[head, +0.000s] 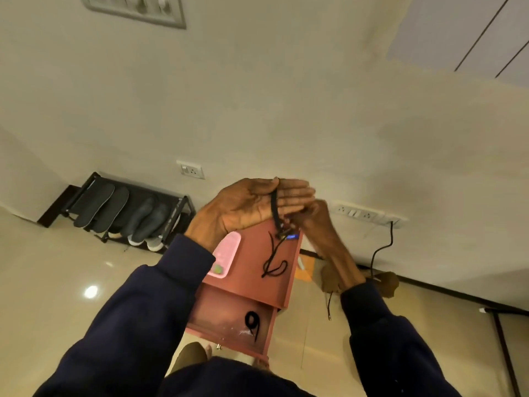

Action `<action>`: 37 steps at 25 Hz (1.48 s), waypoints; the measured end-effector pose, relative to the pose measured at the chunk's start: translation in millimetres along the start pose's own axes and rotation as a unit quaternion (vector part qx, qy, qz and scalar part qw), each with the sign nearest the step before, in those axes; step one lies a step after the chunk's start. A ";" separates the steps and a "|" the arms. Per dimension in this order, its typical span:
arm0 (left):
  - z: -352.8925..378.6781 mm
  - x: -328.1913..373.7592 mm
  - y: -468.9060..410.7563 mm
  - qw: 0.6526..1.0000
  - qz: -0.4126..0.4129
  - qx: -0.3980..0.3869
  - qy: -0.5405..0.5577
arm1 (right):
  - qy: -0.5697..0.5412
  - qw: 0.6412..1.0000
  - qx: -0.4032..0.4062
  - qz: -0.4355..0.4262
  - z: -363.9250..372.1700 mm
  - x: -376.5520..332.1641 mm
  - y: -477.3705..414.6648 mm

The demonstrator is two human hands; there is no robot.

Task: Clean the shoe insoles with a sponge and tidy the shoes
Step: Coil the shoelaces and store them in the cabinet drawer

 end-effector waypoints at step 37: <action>40.6 44.9 -9.9 0.913 0.089 0.217 -0.333 | 0.422 0.816 0.017 -0.395 -13.0 -182.6 -7.7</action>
Point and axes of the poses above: each hand's wrist, its own y-axis away from the middle knuckle, its own z-axis out of the palm, x = y × z, the point moved 5 cm from there along -y, towards the middle knuckle, and after that the axes turned 2 degrees about -z, right-handed, at the moved point
